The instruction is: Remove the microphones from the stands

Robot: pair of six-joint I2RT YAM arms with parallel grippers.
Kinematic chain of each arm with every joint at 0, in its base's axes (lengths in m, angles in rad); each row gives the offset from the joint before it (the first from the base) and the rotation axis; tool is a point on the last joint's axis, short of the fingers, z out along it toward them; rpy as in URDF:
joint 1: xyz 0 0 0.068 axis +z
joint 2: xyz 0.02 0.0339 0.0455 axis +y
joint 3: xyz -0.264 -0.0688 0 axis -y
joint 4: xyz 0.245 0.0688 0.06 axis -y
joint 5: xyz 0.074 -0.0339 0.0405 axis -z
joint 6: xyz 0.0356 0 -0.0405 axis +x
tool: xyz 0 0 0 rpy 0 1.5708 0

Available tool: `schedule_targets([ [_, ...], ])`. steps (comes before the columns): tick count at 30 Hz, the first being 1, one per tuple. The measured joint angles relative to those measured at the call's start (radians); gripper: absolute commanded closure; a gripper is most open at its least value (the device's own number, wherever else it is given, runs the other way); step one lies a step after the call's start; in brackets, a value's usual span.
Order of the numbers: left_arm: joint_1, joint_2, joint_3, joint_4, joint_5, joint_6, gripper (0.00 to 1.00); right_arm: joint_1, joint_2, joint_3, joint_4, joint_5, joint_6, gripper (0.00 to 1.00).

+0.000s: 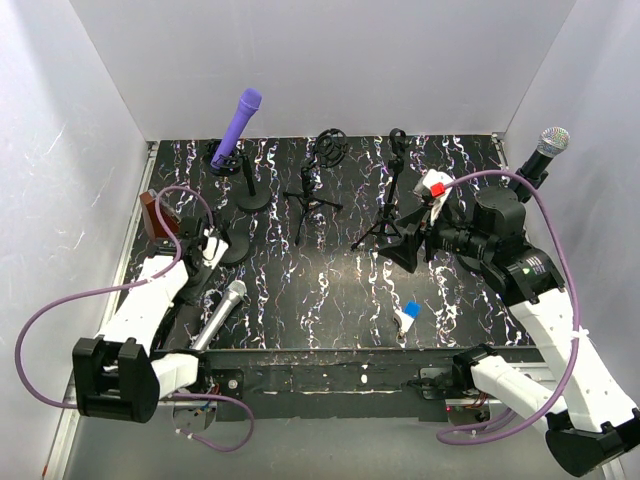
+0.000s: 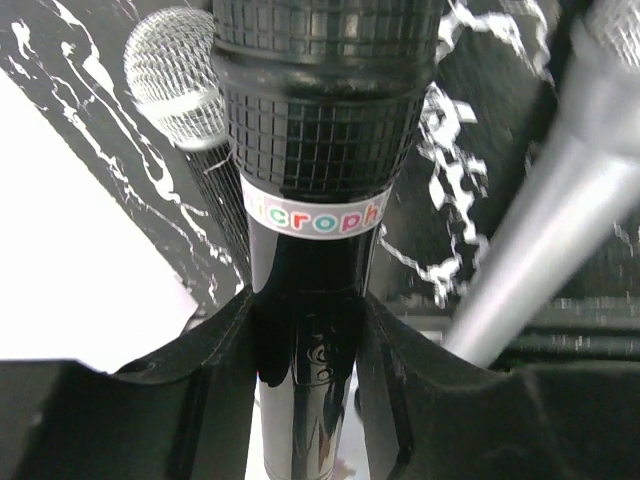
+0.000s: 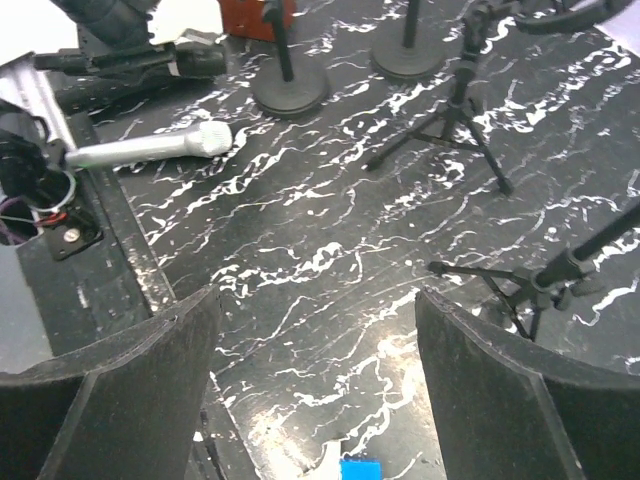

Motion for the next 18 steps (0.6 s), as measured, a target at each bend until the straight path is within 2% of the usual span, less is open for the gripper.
schedule_targets([
  [6,0.065,0.027,-0.055,0.190,-0.003,-0.044,1.00,0.000,0.000,-0.001,-0.017,0.078,-0.009,0.15],
  [11,0.069,0.058,-0.108,0.260,0.026,-0.043,1.00,0.000,-0.006,-0.001,-0.039,0.086,-0.009,0.15],
  [15,0.069,0.066,-0.137,0.260,0.058,-0.034,0.71,0.000,-0.007,-0.002,-0.039,0.093,-0.010,0.15],
  [18,0.070,0.065,-0.150,0.260,0.073,-0.032,0.63,0.000,-0.004,-0.002,-0.038,0.093,-0.010,0.15],
])
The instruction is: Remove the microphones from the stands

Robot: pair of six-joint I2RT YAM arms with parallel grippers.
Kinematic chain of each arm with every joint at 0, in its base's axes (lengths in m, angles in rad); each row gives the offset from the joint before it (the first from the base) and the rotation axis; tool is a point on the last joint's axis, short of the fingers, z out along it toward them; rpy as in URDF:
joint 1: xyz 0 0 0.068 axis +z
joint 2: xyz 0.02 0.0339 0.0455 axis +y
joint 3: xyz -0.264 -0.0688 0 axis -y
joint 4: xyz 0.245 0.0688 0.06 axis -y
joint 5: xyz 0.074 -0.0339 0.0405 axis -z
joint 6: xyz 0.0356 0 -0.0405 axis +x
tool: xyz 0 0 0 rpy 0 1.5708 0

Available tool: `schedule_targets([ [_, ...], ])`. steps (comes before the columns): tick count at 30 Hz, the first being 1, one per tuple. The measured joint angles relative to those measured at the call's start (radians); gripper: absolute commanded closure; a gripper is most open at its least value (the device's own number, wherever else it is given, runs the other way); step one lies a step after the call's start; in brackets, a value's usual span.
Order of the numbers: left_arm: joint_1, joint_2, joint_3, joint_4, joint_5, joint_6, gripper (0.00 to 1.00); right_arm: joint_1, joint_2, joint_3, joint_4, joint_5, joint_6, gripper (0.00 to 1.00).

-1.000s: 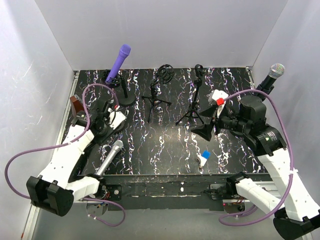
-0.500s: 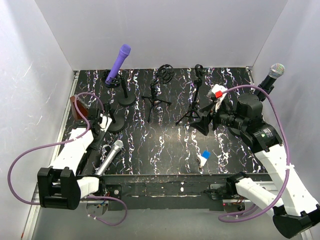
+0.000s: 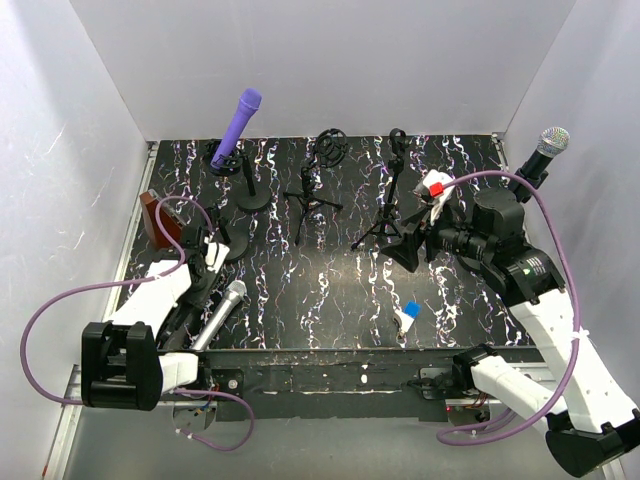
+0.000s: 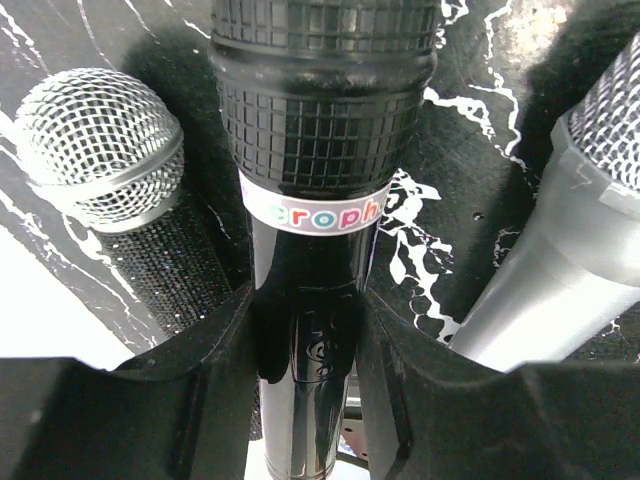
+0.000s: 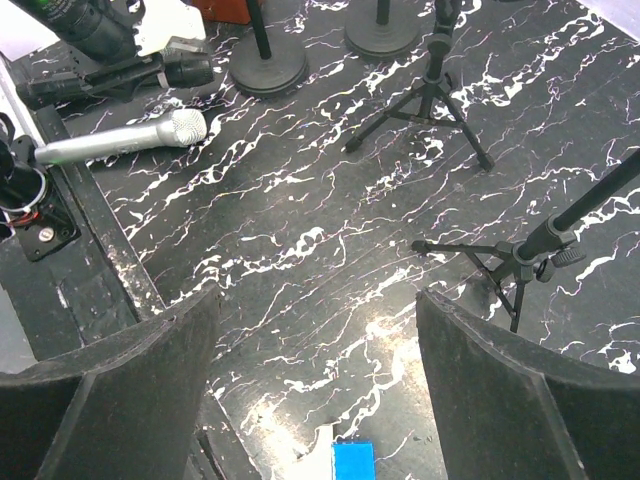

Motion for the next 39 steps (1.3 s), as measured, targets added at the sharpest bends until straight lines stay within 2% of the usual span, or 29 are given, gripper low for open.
schedule_targets([
  [2,0.003,-0.001,-0.009,0.000,0.013,0.002,0.62,0.000,0.004,0.000,0.001,0.000,0.000,0.14],
  [8,0.006,-0.003,-0.014,-0.029,0.056,0.026,0.47,0.000,0.019,0.000,0.000,0.000,0.000,0.14],
  [14,0.006,-0.008,-0.011,-0.072,0.073,0.043,0.44,0.000,0.020,0.000,-0.035,0.007,-0.021,0.13],
  [17,0.006,-0.014,0.034,-0.145,0.087,0.053,0.41,0.000,0.014,0.011,-0.082,0.038,-0.028,0.12],
  [20,0.006,-0.043,0.171,-0.256,0.151,0.058,0.33,-0.001,-0.009,0.034,-0.141,0.098,-0.019,0.10],
  [23,-0.002,-0.078,0.422,-0.357,0.282,0.056,0.30,-0.009,-0.072,0.041,-0.208,0.151,-0.003,0.08],
  [25,-0.017,-0.078,0.598,-0.396,0.407,0.062,0.25,-0.025,-0.121,0.039,-0.254,0.187,0.003,0.10],
  [28,-0.041,-0.042,0.814,-0.417,0.662,0.084,0.23,-0.084,-0.174,0.026,-0.288,0.198,0.020,0.11],
  [30,-0.083,-0.006,0.898,-0.356,0.802,0.057,0.23,-0.148,-0.176,-0.006,-0.288,0.177,0.042,0.11],
  [33,-0.193,0.074,0.960,-0.211,0.911,-0.003,0.22,-0.253,-0.146,-0.069,-0.287,0.126,0.083,0.09],
  [36,-0.330,0.214,1.015,-0.037,0.972,-0.049,0.20,-0.330,-0.106,-0.116,-0.284,0.083,0.113,0.08],
  [39,-0.442,0.365,1.032,0.146,0.978,-0.125,0.16,-0.351,-0.100,-0.134,-0.284,0.060,0.120,0.08],
])
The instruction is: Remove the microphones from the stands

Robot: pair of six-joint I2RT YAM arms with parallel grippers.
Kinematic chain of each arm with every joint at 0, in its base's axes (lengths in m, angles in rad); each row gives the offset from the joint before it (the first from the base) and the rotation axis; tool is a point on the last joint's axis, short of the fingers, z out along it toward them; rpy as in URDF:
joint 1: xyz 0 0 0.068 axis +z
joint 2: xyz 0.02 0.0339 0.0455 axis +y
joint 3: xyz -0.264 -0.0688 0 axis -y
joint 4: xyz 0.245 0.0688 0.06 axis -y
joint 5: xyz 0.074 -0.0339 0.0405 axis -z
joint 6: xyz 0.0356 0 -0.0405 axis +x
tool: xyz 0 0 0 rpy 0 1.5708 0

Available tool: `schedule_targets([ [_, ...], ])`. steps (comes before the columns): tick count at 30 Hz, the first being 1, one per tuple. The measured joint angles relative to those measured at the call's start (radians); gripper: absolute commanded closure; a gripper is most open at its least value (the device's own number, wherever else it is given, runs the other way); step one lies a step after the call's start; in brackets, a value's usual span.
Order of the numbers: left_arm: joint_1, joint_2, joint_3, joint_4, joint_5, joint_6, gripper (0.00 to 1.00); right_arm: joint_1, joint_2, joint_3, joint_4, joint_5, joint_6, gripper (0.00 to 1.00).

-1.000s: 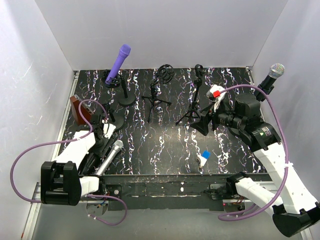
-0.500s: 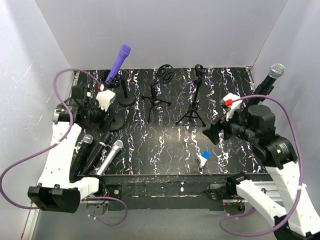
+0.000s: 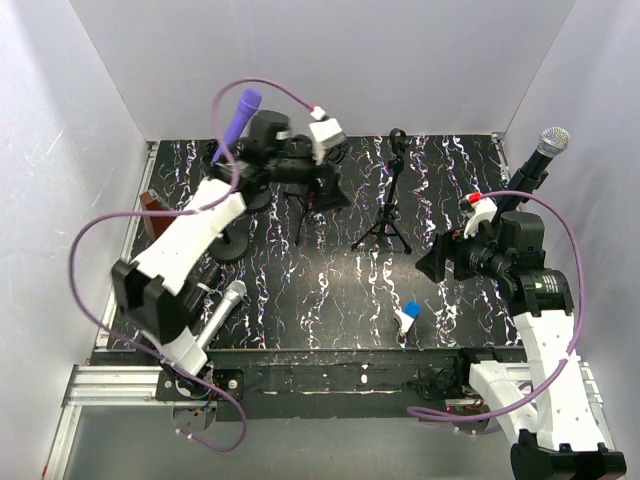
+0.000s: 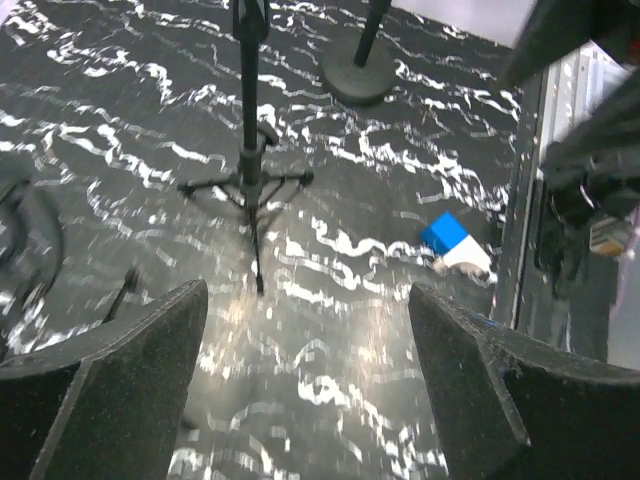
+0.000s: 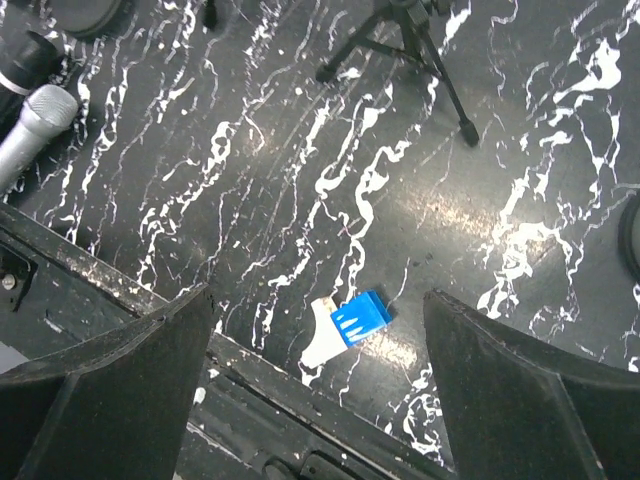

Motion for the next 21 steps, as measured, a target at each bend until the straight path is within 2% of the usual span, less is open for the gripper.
schedule_targets([
  [5,-0.118,0.189,0.002,0.248,-0.092,-0.154,0.13,-0.004,-0.050,0.000,0.022,-0.031,-0.001,0.08],
  [13,-0.194,0.303,0.093,0.453,-0.306,-0.294,0.13,-0.006,-0.093,0.000,0.023,-0.043,-0.002,0.08],
  [18,-0.209,0.390,0.227,0.529,-0.359,-0.331,0.24,-0.011,-0.083,-0.001,0.027,-0.053,-0.002,0.08],
  [21,-0.210,0.429,0.272,0.543,-0.347,-0.343,0.40,-0.011,-0.071,-0.005,0.030,-0.057,-0.002,0.09],
])
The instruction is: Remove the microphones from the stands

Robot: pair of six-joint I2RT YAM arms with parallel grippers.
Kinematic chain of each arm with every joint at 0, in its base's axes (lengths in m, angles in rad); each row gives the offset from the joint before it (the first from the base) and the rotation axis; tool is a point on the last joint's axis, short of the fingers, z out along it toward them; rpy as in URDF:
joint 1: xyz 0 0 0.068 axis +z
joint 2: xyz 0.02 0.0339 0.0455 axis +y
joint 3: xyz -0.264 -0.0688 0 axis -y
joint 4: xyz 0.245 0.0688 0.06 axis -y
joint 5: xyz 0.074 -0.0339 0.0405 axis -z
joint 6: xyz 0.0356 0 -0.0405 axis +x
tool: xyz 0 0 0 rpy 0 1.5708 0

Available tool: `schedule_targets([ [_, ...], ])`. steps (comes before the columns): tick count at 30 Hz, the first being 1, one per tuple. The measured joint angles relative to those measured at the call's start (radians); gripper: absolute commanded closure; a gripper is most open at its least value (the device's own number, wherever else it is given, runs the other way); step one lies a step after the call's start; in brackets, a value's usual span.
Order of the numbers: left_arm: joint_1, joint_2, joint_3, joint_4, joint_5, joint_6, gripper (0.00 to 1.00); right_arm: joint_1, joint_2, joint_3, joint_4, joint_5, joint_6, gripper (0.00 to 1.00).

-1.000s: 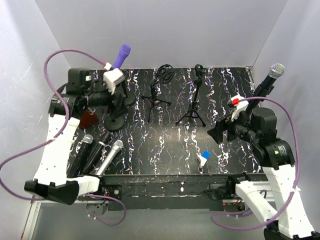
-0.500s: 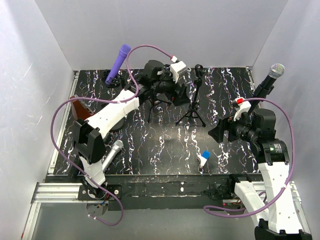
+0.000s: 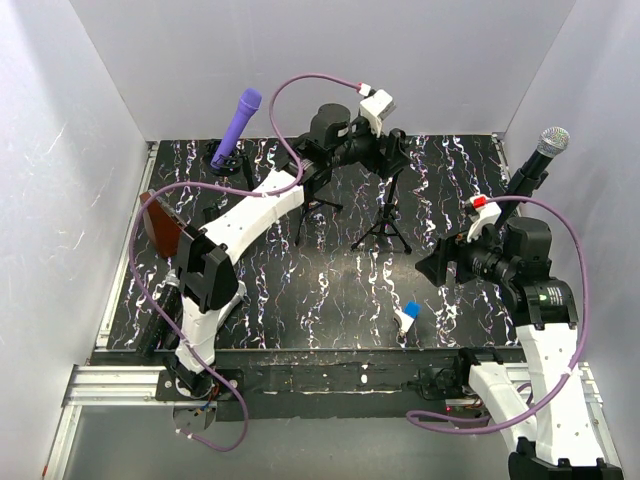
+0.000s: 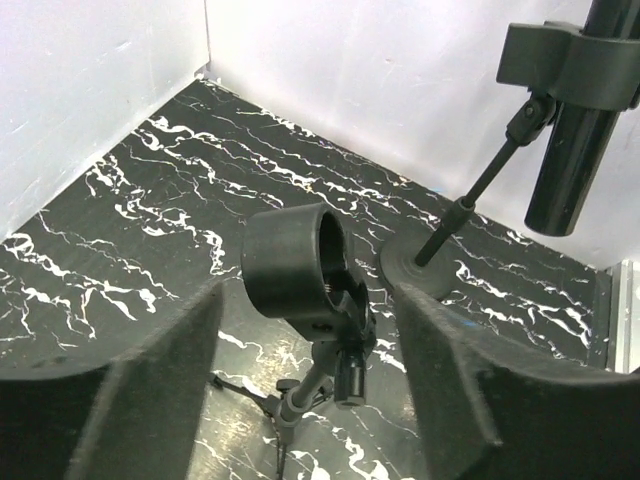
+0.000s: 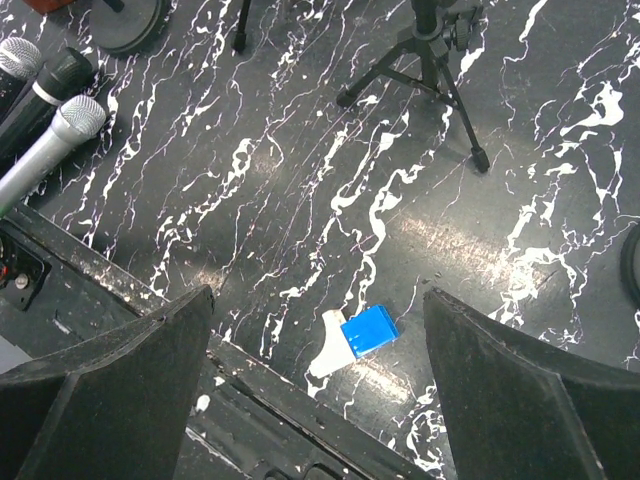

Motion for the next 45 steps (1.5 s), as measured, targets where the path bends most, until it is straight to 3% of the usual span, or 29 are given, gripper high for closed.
schedule_targets([
  [4,0.000,0.025,0.021,-0.012,0.023,-0.011,0.58,0.000,0.013,-0.006,0.000,-0.002,0.000,0.09],
  [9,0.001,0.024,0.032,-0.060,0.067,-0.006,0.75,0.000,0.041,-0.006,0.000,-0.022,-0.043,0.11],
  [16,0.054,-0.022,0.026,-0.160,0.223,-0.046,0.99,0.000,0.112,-0.006,0.027,-0.116,-0.115,0.16],
  [20,0.127,-0.104,-0.037,-0.238,0.280,-0.054,1.00,0.000,0.209,0.006,0.092,-0.204,-0.100,0.23],
  [25,0.200,-0.231,-0.154,-0.278,0.303,-0.090,1.00,0.024,0.370,0.057,0.174,-0.271,-0.008,0.23],
  [37,0.185,-0.311,-0.228,-0.366,0.246,-0.191,1.00,0.164,0.634,0.070,0.449,-0.352,0.311,0.30],
  [45,0.194,-0.397,-0.326,-0.367,0.216,-0.203,1.00,0.259,0.769,0.100,0.578,-0.423,0.395,0.40],
])
